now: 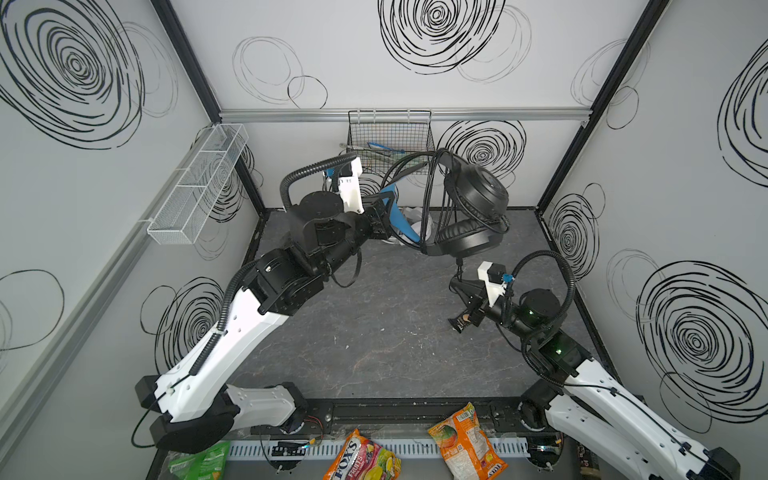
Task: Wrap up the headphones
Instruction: 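Raise the headset high with the left while the right pulls the cable down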
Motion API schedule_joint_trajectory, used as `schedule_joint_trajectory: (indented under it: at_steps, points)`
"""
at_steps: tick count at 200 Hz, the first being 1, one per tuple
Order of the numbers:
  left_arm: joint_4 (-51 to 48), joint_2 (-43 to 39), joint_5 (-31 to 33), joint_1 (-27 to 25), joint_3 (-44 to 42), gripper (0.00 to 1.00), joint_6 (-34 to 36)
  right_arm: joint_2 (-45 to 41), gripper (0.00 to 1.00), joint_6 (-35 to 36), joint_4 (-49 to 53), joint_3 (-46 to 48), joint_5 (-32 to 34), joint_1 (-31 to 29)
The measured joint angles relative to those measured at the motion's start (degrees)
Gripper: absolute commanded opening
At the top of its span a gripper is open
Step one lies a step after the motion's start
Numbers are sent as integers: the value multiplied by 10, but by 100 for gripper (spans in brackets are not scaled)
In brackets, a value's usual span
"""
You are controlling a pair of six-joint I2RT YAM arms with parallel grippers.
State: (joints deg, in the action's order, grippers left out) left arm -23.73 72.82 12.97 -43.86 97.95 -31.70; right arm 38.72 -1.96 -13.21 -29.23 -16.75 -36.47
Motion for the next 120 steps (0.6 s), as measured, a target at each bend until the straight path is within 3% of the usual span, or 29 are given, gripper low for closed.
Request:
schedule_joint_trajectory:
  at_steps: [64,120]
  points:
    - [8,55,25,3,11,0,-50,29,0,23,7,-1,90,-99]
    - [-3,75,63,8,12,0,-50,59,0,53,21,-25,152,-170]
